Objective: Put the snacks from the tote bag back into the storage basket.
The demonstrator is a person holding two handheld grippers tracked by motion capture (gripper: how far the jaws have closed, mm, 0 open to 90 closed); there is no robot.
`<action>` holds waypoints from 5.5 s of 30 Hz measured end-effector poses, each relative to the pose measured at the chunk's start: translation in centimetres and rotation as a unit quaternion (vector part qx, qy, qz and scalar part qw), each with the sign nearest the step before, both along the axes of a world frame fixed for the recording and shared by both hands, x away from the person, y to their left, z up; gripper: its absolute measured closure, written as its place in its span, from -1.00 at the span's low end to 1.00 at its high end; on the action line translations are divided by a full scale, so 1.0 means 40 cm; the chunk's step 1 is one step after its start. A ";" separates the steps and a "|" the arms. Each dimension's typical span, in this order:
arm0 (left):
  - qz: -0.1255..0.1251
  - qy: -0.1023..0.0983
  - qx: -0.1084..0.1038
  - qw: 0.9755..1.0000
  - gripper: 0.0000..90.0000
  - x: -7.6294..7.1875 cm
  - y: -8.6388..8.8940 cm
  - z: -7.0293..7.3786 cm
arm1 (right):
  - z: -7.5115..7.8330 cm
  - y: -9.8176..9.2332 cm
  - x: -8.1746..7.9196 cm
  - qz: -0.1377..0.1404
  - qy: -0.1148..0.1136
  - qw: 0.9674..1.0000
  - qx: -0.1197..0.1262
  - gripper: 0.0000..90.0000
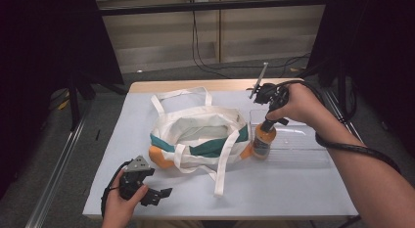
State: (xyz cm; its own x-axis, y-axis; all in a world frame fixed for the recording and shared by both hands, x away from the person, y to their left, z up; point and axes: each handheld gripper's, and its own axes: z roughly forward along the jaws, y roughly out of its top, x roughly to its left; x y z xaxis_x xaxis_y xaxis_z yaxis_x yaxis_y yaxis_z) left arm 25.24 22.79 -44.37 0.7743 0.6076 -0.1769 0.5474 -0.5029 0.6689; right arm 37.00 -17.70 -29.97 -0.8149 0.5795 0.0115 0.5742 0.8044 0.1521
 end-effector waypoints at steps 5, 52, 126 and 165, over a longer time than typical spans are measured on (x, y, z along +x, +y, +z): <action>0.000 -0.001 -0.004 1.000 -0.94 0.000 0.001 -0.002 | -0.001 0.001 0.001 0.001 -0.001 1.000 0.003 0.34; 0.002 -0.002 -0.008 1.000 -0.94 0.011 -0.002 -0.008 | 0.004 -0.033 0.000 -0.052 -0.021 0.997 0.058 -0.13; 0.008 0.003 0.000 1.000 -0.94 -0.002 0.000 -0.013 | -0.038 -0.205 -0.165 -0.112 -0.048 0.990 0.074 -0.84; 0.010 0.006 0.005 1.000 -0.94 -0.002 0.000 -0.016 | -0.161 -0.275 -0.281 -0.136 -0.061 0.982 0.117 -0.83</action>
